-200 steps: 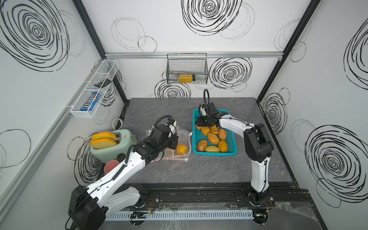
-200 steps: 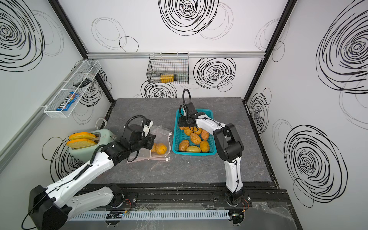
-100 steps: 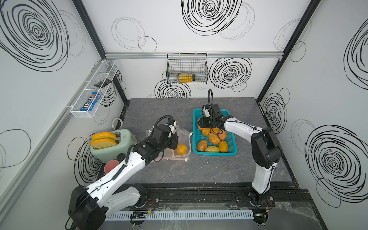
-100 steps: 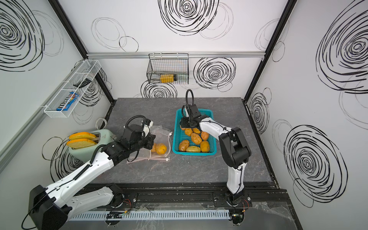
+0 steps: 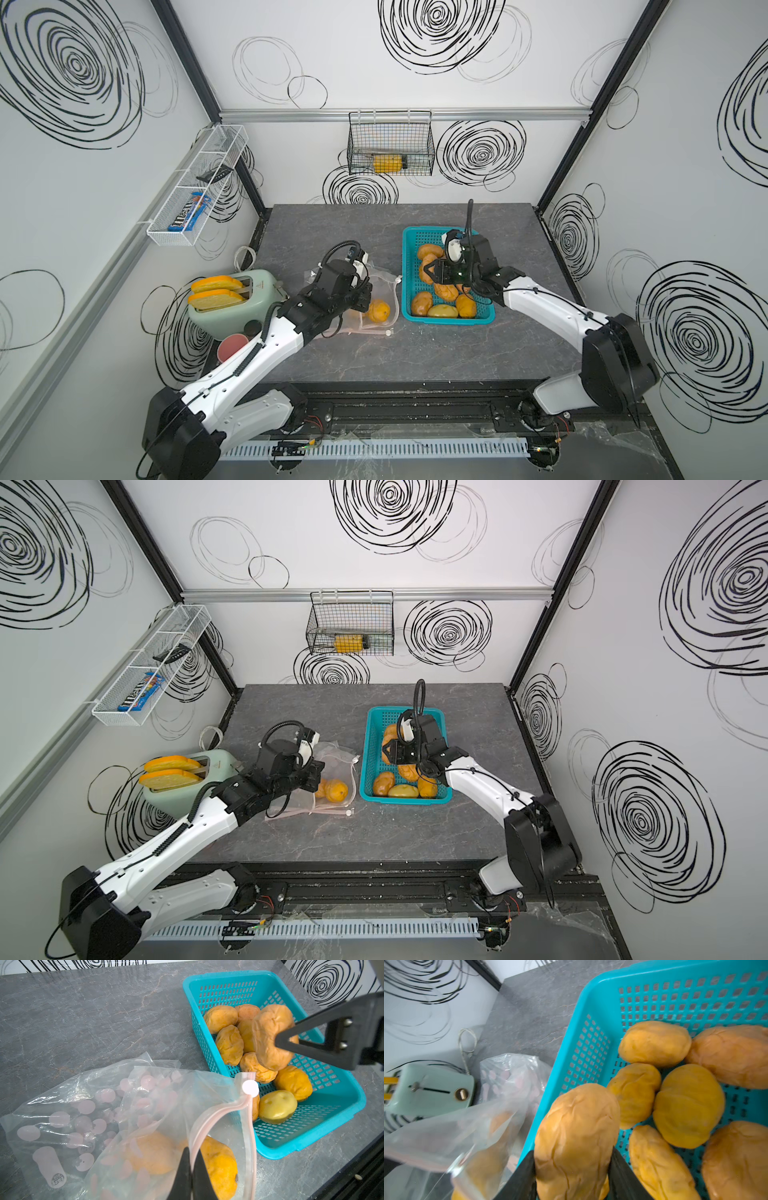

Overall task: Put the potatoes into a zipper bag and zip it
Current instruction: Pick up the potato from the basket, then place the potato into the zipper food storage bag.

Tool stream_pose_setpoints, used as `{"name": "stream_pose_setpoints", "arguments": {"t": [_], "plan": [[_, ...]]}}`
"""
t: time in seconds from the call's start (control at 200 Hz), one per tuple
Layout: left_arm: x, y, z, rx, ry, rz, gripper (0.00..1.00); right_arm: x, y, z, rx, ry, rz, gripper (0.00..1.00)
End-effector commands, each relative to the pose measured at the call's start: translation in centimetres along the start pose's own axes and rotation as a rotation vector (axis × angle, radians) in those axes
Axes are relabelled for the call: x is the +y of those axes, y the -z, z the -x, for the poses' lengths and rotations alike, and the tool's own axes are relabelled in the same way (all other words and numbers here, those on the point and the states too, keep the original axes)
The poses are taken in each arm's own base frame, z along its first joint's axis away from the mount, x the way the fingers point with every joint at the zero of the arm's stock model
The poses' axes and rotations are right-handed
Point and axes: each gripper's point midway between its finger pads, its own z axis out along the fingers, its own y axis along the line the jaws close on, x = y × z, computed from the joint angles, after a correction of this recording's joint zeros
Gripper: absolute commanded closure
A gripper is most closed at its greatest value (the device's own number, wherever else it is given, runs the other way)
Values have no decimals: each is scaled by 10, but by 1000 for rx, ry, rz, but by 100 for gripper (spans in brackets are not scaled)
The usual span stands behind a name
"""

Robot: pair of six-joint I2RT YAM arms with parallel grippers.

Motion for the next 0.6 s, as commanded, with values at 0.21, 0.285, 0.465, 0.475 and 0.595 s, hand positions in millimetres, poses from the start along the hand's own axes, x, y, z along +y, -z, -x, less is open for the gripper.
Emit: {"name": "stream_pose_setpoints", "arguments": {"t": [0.21,0.285,0.465,0.475,0.595], "plan": [[-4,5,8,-31,-8,-12,100,123,45,-27,-154,243,352,57],[-3,6,8,-35,-6,-8,100,135,47,-38,-172,273,402,57],[-4,6,9,-37,-7,-17,100,149,34,-52,-133,298,419,57],[-4,6,9,-37,-7,-17,100,150,33,-54,-130,299,420,57],[-5,6,9,-34,-5,-24,100,156,22,-61,-103,308,421,58]]}}
